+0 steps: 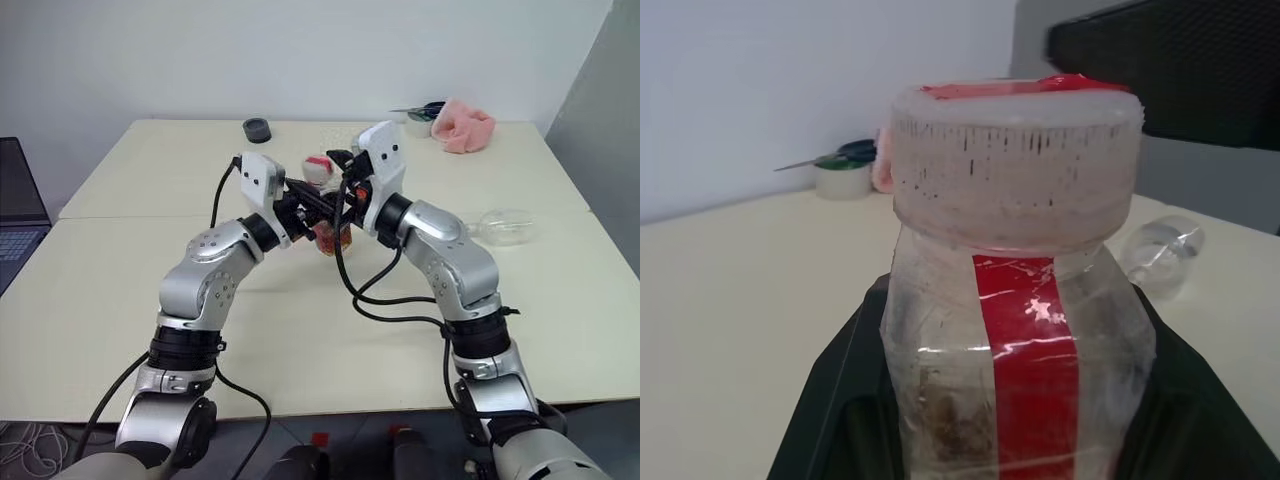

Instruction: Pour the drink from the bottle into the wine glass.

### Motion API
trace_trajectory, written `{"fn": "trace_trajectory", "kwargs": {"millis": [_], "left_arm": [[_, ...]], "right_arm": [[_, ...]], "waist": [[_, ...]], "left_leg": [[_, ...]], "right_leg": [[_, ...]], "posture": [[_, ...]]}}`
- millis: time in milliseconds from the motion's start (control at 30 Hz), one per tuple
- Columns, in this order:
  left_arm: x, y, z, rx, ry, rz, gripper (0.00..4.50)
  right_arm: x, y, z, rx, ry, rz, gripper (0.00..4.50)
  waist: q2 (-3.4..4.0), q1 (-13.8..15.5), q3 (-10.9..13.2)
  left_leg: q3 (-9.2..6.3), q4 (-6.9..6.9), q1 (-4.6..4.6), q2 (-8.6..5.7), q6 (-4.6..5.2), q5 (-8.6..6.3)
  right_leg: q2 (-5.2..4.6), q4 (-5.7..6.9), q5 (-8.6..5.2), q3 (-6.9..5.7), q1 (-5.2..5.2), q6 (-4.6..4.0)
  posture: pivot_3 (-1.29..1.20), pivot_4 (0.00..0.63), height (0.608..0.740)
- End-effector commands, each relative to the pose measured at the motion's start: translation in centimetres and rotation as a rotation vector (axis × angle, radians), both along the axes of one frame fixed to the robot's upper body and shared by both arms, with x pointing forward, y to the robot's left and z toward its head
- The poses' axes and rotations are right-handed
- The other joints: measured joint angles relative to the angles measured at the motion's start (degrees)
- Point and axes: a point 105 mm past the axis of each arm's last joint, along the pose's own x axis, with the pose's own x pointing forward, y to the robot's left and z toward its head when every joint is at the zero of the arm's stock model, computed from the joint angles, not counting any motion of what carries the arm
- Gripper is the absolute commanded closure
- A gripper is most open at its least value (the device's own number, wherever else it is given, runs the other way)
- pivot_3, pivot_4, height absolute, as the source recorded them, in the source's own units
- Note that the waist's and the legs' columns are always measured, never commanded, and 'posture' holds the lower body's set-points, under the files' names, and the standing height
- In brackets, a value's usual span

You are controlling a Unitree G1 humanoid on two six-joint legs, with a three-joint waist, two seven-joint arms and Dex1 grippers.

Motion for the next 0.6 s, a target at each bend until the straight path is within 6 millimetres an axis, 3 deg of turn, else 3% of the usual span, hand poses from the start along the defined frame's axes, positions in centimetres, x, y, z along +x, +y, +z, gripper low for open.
{"fn": "trace_trajectory", "kwargs": {"millis": [33,600], "left_arm": [[-1.1,-0.7,1.2,0.009,-0.052,-0.044,2.58],[-2.7,-1.7,1.1,0.057,-0.068,-0.15,2.58]], "right_arm": [[-0.6,0.2,1.8,0.029,-0.057,0.016,0.0],[-0.1,-1.1,1.1,0.002,-0.008,0.016,0.0]], "waist": [[0.0,0.0,0.0],[0.01,0.04,0.0]], "left_leg": [[0.01,0.0,0.0,0.0,0.0,0.0],[0.01,0.0,0.0,-0.01,0.0,0.0]], "right_leg": [[0.0,0.0,0.0,0.01,0.0,0.0],[0.0,-0.01,0.0,0.01,0.01,0.0]], "posture": [[0.0,0.15,0.74],[0.0,0.15,0.74]]}}
